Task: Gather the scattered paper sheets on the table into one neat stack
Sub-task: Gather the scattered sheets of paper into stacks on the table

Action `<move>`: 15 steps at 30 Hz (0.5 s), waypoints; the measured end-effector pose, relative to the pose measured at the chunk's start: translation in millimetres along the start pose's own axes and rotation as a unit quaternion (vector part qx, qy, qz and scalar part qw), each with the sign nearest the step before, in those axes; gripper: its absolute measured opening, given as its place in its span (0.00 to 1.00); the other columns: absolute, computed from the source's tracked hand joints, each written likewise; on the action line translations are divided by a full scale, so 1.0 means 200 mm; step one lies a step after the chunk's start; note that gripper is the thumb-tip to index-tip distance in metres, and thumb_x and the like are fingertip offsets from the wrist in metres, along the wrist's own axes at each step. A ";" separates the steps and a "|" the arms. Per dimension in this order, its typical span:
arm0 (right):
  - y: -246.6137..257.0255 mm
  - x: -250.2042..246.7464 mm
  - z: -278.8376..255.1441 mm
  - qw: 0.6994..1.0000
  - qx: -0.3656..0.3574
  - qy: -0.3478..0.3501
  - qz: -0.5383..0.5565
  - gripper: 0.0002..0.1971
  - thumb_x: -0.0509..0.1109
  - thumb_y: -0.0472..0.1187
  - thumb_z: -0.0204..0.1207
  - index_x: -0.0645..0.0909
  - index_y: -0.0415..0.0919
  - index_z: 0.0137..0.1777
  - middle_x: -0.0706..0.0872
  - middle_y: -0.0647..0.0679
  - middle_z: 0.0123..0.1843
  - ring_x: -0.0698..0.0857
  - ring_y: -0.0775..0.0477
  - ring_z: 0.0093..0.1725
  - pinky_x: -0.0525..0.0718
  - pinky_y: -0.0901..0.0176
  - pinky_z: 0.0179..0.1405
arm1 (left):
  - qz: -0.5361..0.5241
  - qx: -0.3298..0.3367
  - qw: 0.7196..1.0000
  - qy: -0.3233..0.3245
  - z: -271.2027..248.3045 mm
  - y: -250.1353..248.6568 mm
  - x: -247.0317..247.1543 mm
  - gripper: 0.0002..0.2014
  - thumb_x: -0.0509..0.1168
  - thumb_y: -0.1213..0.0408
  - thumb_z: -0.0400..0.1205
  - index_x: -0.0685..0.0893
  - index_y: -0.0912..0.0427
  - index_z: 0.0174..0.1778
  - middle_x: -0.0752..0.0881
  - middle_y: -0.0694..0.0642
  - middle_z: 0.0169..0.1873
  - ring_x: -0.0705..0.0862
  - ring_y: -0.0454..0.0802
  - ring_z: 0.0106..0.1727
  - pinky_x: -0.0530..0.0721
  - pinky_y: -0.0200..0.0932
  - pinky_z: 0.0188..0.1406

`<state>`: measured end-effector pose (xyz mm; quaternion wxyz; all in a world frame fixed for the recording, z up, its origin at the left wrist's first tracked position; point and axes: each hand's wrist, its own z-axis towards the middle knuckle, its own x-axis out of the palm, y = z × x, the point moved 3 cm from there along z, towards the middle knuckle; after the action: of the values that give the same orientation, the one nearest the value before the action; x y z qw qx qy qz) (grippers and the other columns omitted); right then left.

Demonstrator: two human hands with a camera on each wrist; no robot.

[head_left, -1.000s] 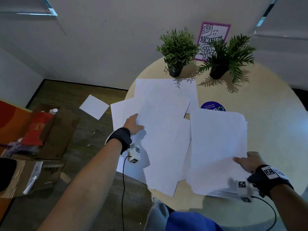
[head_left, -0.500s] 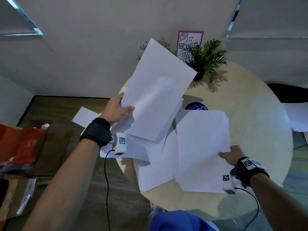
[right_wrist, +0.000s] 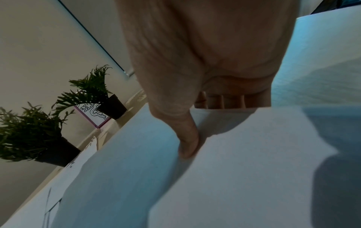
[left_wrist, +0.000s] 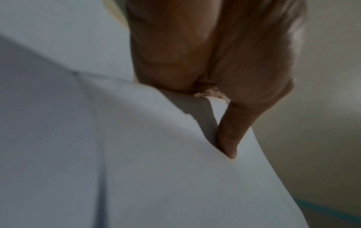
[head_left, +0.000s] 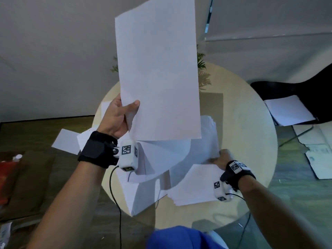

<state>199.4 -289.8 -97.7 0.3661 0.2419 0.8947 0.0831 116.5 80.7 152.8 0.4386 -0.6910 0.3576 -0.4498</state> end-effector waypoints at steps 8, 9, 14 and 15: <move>-0.15 0.07 0.24 0.998 0.011 0.032 0.056 0.27 0.76 0.55 0.65 0.82 0.34 0.55 0.88 0.40 0.51 0.88 0.39 0.54 0.84 0.52 0.50 | 0.064 -0.053 0.995 -0.046 0.12 0.34 0.09 0.20 0.68 0.78 0.80 0.79 0.66 0.69 0.88 0.62 0.61 0.87 0.60 0.59 0.87 0.50 0.54; -0.20 0.10 0.34 0.999 -0.001 0.032 0.042 0.29 0.73 0.57 0.67 0.80 0.35 0.60 0.87 0.37 0.58 0.87 0.39 0.58 0.84 0.48 0.56 | 0.089 -0.060 0.992 -0.060 0.13 0.40 0.08 0.19 0.70 0.78 0.79 0.81 0.65 0.66 0.89 0.60 0.58 0.88 0.59 0.56 0.86 0.49 0.52; -0.03 -0.04 0.03 1.000 -0.010 0.011 -0.016 0.08 0.72 0.39 0.71 0.76 0.41 0.35 0.85 0.42 0.38 0.86 0.40 0.42 0.81 0.55 0.36 | 0.219 -0.130 0.961 -0.110 0.11 0.75 -0.01 0.13 0.73 0.75 0.76 0.85 0.54 0.51 0.90 0.54 0.49 0.88 0.56 0.51 0.88 0.55 0.57; 0.00 -0.05 -0.02 0.999 -0.020 0.020 -0.018 0.10 0.74 0.40 0.70 0.74 0.41 0.36 0.82 0.44 0.36 0.83 0.40 0.37 0.78 0.57 0.32 | 0.246 -0.139 0.953 -0.109 0.10 0.81 -0.04 0.14 0.74 0.74 0.74 0.85 0.54 0.51 0.90 0.55 0.51 0.88 0.56 0.54 0.86 0.59 0.61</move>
<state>203.0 -294.2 -87.6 0.3547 0.2162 0.9042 0.0992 115.9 34.5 -2.8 0.4718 -0.6808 0.5250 -0.1956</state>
